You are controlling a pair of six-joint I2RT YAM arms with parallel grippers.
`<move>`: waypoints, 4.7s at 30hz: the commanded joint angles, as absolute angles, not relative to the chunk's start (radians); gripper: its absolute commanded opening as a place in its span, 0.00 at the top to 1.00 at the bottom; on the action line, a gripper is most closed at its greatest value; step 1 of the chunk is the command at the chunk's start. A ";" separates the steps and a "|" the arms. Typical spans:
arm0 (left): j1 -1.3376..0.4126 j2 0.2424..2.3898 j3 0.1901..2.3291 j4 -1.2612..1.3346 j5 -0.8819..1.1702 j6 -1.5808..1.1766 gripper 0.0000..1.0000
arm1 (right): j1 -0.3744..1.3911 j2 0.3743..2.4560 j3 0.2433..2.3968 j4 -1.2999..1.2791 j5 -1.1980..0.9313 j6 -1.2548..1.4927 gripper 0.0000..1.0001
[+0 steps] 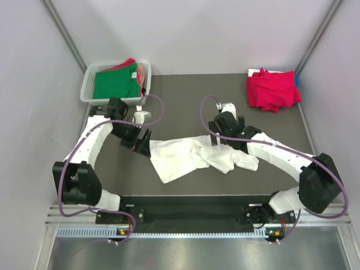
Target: Fold and stack the t-shirts
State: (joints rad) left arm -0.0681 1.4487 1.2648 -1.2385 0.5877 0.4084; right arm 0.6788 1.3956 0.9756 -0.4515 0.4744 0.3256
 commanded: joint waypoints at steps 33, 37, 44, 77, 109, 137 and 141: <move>-0.302 1.522 1.422 -1.266 0.505 0.379 0.02 | 0.982 1.453 0.821 -0.431 0.354 0.489 0.87; -0.302 1.509 1.395 -1.256 0.511 0.377 0.02 | 0.937 1.427 0.929 -0.491 0.436 0.413 1.00; -0.302 1.494 1.361 -1.232 0.517 0.368 0.02 | 0.730 1.327 1.149 -0.503 0.526 0.258 1.00; -0.396 1.547 1.195 -1.031 0.209 0.288 0.02 | 0.551 1.545 1.100 -0.318 0.442 0.255 1.00; -0.341 1.881 1.373 -0.999 0.336 0.307 0.07 | 0.552 1.482 1.052 -0.301 0.411 0.261 1.00; -0.328 1.901 1.362 -0.937 0.276 0.296 0.03 | 0.560 1.473 1.028 -0.299 0.396 0.268 1.00; -0.321 1.937 1.370 -0.922 0.261 0.299 0.05 | 0.565 1.471 1.032 -0.302 0.396 0.267 1.00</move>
State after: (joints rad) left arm -0.3317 1.9034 1.3430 -0.9611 0.2699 0.2981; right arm 0.5541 1.5116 1.0218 -0.3214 0.3988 0.2558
